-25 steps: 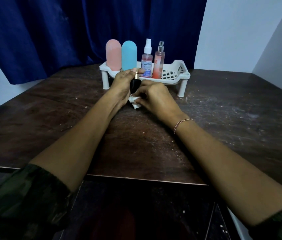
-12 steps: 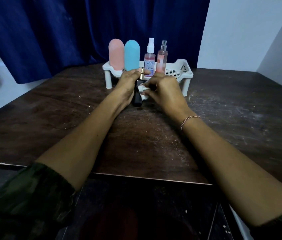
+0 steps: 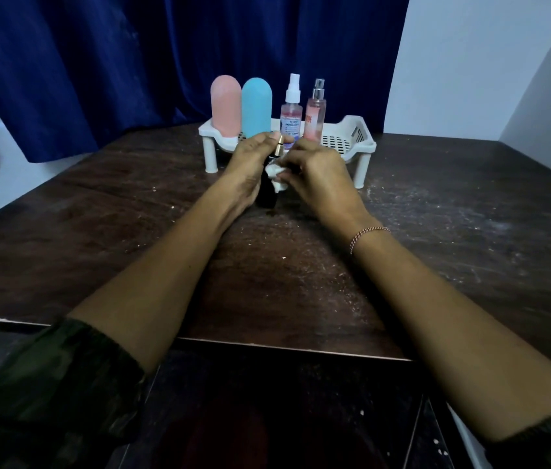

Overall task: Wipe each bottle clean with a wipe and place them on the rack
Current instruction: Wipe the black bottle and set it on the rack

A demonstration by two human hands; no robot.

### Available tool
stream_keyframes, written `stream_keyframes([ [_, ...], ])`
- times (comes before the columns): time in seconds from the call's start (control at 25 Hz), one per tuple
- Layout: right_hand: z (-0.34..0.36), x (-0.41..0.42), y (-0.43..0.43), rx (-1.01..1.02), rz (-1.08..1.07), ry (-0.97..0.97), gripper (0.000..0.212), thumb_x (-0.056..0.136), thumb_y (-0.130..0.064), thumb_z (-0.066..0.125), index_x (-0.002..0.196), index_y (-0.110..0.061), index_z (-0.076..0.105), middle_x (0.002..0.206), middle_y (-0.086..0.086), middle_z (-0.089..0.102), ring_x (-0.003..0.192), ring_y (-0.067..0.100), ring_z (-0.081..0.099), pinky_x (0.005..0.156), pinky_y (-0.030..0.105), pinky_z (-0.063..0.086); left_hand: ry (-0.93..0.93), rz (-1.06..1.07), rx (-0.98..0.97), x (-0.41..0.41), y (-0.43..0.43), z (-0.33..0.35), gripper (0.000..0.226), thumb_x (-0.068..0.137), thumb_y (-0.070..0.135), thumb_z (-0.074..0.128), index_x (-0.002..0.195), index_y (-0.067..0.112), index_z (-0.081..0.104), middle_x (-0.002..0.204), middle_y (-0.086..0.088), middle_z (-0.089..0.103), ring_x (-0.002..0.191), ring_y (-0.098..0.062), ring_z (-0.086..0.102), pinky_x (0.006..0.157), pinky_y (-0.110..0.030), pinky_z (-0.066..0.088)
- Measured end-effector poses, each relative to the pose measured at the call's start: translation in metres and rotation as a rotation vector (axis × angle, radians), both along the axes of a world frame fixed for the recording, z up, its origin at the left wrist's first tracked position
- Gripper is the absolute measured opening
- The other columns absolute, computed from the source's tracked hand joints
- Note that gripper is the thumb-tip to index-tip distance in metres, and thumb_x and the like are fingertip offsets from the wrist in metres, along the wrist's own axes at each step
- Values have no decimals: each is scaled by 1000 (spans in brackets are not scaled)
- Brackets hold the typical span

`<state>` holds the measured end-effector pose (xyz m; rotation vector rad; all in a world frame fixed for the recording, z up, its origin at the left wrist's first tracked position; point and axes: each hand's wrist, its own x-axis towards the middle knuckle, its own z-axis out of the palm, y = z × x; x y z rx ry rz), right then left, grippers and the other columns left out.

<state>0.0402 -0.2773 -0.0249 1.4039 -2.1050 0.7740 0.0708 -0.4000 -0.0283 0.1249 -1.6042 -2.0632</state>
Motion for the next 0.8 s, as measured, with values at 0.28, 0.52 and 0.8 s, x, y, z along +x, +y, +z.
stream_keyframes([
  [0.28,-1,-4,0,-136,43,-10,16,87,-3,57,99,3,65,95,15,57,84,24,58,77,38,50,65,-2,89,1,7,3,26,93,0,44,72,4,60,53,0,63,50,-10,57,46,-21,45],
  [0.52,2,-14,7,-132,66,-98,13,84,-3,62,96,3,66,95,13,61,84,24,61,80,39,50,47,3,98,1,7,4,23,90,3,45,72,4,60,57,-5,59,50,-13,56,45,-22,46],
  [0.8,0,-13,8,-153,69,-146,15,83,-4,64,97,1,67,95,11,62,85,19,60,84,30,49,46,59,-48,-3,1,-4,25,94,8,47,72,10,60,59,2,61,55,-10,56,52,-24,45],
])
